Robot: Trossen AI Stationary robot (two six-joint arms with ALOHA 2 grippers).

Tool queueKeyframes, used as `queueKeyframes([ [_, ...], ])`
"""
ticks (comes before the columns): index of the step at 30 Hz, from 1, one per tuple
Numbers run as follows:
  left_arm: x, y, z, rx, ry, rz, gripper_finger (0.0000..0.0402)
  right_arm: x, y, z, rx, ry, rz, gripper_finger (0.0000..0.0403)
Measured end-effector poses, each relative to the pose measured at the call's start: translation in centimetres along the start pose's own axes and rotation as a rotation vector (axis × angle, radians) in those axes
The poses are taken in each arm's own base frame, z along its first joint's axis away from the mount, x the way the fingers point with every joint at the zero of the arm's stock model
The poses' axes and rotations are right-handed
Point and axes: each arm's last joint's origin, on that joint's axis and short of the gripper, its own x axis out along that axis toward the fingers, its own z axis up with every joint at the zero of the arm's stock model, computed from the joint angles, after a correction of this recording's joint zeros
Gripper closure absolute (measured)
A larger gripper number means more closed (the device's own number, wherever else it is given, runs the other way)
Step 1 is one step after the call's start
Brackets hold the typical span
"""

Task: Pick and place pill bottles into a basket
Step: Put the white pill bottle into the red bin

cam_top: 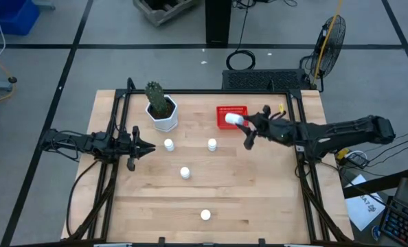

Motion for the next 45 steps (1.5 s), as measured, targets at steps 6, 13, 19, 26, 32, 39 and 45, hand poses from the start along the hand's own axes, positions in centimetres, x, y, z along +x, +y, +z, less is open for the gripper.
queueKeyframes([
  [6, 0.0, 0.0, 0.0, 0.0, 0.0, 0.0, 0.0334, 2.1, -1.8, 1.8, 0.007, 0.062, -0.026, 0.0251],
  [13, 0.0, 0.0, 0.0, 0.0, 0.0, 0.0, 0.0334, 5.0, -3.5, 4.1, 0.053, 0.255, -0.056, 0.0248],
  [19, 0.0, 0.0, 0.0, 0.0, -0.001, 0.0, 0.0334, 8.4, -4.6, 5.6, 0.088, 0.448, -0.07, 0.0254],
  [26, 0.0, 0.0, 0.0, 0.0, -0.001, -0.001, 0.0334, 11.7, -6.7, 4.6, 0.125, 0.651, -0.085, 0.0246],
  [32, 0.0, 0.0, 0.0, 0.0, -0.001, -0.001, 0.0334, 12.9, -8.1, 2.9, 0.149, 0.751, -0.096, 0.025],
  [39, 0.0, 0.0, 0.0, 0.0, 0.0, 0.0, 0.0334, 13.5, -9.1, 1.6, 0.172, 0.833, -0.116, 0.0246],
  [45, 0.0, 0.0, 0.0, 0.0, 0.0, 0.0, 0.0334, 14.2, -9.2, 0.7, 0.169, 0.868, -0.12, 0.0247],
])
